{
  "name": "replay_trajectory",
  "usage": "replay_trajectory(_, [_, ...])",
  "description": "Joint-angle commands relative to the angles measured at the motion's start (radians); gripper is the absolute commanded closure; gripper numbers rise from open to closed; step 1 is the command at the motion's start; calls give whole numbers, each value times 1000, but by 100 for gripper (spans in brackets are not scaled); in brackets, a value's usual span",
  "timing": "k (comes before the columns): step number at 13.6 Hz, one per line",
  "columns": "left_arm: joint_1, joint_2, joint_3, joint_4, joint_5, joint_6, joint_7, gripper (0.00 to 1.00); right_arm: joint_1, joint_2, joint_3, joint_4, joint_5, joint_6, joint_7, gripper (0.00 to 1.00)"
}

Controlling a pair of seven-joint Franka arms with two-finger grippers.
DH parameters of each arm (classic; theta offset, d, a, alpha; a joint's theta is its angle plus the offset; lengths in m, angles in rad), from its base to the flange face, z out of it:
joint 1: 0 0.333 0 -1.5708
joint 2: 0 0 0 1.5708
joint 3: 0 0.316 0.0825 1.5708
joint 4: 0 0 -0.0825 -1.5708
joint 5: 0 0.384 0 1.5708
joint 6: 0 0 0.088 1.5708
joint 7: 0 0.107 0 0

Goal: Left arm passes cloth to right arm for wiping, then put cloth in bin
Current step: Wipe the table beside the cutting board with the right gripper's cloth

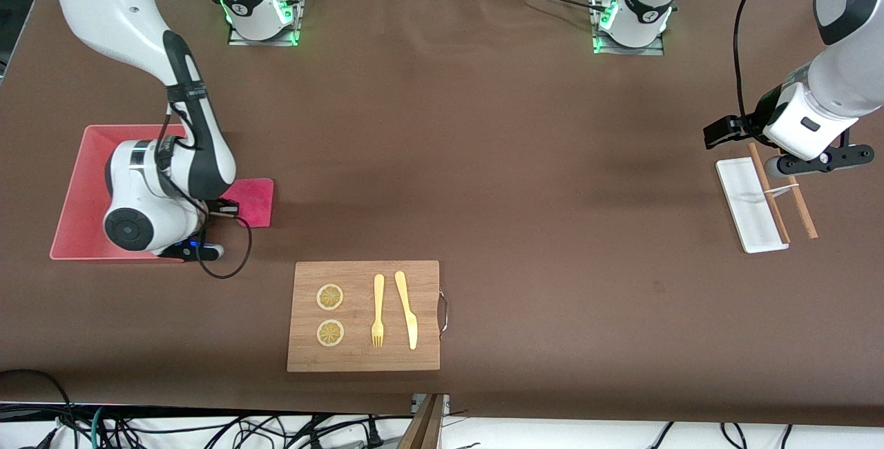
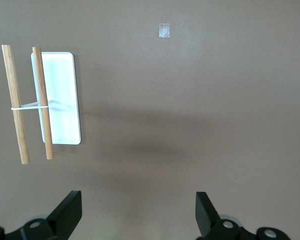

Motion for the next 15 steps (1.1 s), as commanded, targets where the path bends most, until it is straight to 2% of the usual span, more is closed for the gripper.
replay_trajectory(1, [-184, -5, 201, 14, 30, -3, 51, 0, 70, 12, 3, 6, -22, 29, 137, 100])
replay_trajectory(3, [-299, -7, 322, 12, 30, -5, 68, 0, 140, 21, 3, 6, -15, 38, 269, 100])
replay_trajectory(4, [-336, -10, 360, 11, 30, -3, 68, 0, 166, 24, 5, 6, -11, 40, 329, 100])
replay_trajectory(8, [-340, 1, 357, 14, 33, -3, 68, 0, 269, 45, 5, 6, 30, 95, 525, 100])
replay_trajectory(15, [-328, 16, 361, 52, 28, 9, 93, 0, 423, 61, 6, 9, 209, 199, 771, 100])
